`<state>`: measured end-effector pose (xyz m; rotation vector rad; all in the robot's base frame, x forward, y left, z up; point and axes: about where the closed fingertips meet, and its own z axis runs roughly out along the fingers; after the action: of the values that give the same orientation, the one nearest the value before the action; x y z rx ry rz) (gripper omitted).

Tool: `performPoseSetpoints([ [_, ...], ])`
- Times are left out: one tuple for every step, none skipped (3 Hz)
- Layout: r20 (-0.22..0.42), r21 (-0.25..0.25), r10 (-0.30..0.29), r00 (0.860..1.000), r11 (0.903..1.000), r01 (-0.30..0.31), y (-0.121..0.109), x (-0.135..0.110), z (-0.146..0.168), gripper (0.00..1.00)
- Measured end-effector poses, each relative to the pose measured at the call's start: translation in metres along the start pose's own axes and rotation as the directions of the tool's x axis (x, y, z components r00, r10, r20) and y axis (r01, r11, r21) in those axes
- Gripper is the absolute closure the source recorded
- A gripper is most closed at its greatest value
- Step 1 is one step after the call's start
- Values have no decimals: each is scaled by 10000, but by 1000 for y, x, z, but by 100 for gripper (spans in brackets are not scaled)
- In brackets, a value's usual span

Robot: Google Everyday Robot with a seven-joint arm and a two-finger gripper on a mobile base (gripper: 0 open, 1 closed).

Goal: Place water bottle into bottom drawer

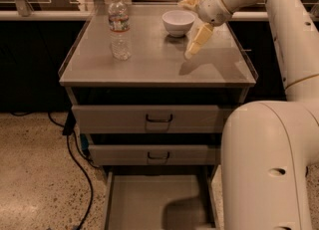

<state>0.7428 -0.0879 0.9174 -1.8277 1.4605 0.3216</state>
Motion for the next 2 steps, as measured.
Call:
performPoseSetpoints([
  [225,-136,-318,9992,9994,321,-7,-2,27,0],
  [788,-171,-683,9945,9974,698,-19,-14,65,0],
])
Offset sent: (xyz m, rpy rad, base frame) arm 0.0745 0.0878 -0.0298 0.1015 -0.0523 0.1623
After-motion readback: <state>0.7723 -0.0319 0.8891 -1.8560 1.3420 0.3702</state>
